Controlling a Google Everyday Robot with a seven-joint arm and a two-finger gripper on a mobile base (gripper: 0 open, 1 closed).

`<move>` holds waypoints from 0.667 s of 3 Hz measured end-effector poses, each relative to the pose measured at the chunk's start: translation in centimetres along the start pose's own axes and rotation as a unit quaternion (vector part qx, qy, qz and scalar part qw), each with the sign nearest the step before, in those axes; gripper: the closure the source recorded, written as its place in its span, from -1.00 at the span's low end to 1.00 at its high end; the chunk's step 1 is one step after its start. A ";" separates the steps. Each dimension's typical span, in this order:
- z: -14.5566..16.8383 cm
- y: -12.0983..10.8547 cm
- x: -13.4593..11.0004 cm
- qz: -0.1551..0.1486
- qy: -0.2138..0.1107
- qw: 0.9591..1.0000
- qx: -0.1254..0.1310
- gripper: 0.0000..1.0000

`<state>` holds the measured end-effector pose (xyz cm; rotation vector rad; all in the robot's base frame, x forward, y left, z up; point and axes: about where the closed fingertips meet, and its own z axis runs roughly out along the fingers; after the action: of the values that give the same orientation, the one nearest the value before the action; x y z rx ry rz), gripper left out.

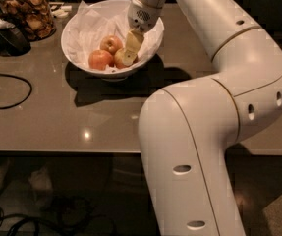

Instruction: Pick apple from white bowl

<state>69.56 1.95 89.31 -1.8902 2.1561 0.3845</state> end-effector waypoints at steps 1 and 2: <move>0.1 -0.1 0.1 0.000 0.002 1.000 0.000 -0.40; 0.1 -0.3 0.1 -0.002 0.004 1.000 0.002 -0.50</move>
Offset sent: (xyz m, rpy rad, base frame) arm -0.0261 -0.0251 0.0078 -0.0860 0.1158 0.0499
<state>69.81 1.89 89.21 -1.8974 2.1572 0.3727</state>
